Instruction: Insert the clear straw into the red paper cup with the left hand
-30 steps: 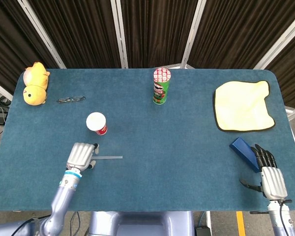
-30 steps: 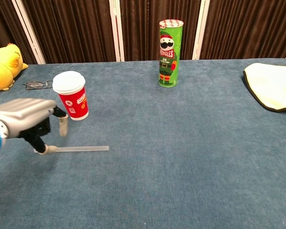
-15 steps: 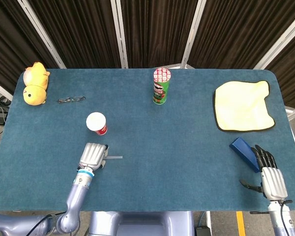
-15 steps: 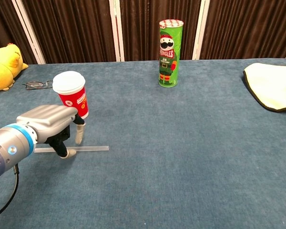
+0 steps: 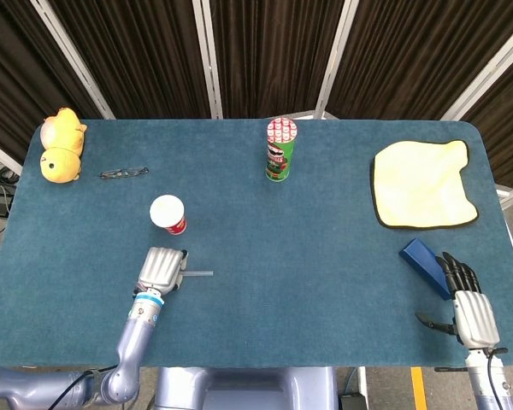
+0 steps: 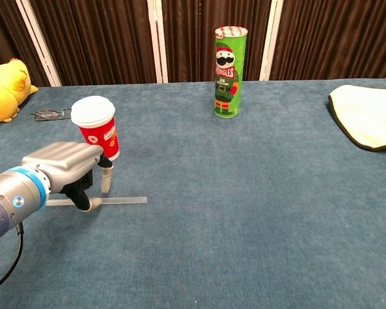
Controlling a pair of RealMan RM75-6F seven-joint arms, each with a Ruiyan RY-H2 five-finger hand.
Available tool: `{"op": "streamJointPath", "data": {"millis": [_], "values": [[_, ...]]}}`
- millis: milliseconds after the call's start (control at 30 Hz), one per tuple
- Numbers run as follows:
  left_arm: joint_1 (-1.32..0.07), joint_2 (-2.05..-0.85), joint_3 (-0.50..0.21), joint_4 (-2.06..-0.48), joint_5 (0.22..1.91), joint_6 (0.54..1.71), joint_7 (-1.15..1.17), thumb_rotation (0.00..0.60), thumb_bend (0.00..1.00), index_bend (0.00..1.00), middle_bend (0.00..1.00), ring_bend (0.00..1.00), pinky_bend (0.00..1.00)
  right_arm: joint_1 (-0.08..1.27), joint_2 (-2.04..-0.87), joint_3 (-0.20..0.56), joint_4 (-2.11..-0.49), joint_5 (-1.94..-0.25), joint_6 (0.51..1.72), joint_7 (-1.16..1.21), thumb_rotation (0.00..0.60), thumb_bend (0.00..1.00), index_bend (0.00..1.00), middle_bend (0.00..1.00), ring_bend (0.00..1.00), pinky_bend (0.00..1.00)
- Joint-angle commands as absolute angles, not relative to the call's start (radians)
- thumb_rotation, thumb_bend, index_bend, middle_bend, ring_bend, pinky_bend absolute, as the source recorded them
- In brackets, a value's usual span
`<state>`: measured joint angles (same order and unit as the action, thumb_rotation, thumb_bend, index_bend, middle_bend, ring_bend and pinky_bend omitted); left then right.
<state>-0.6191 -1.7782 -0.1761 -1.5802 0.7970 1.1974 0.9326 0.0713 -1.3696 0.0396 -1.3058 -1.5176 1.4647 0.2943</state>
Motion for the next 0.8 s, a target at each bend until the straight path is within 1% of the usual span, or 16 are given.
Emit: {"op": "streamJointPath", "data": {"millis": [33, 433, 633, 800], "values": [[-0.625, -1.776, -0.175, -1.587, 0.778, 1.191, 0.931, 0.6, 0.39, 0.49, 1.0, 0.94, 0.8, 0.071, -1.37, 0.04, -1.306, -1.518, 1.465, 0.294, 0.6, 0.07, 0.0, 0.0, 0.0, 0.0], [-0.645, -1.788, -0.16, -1.57, 0.739, 1.194, 0.924, 0.6, 0.39, 0.5, 1.0, 0.94, 0.8, 0.071, -1.368, 0.038, -1.31, -1.517, 1.461, 0.295, 0.6, 0.07, 0.0, 0.0, 0.0, 0.0], [-0.646, -1.799, -0.152, -1.554, 0.74, 1.198, 0.911, 0.6, 0.39, 0.55, 1.0, 0.94, 0.8, 0.07, -1.367, 0.038, -1.312, -1.518, 1.463, 0.295, 0.6, 0.07, 0.0, 0.0, 0.0, 0.0], [-0.643, -1.795, -0.151, -1.578, 0.776, 1.213, 0.88, 0.6, 0.39, 0.55, 1.0, 0.94, 0.8, 0.071, -1.367, 0.038, -1.312, -1.519, 1.463, 0.294, 0.6, 0.07, 0.0, 0.0, 0.0, 0.0]]}}
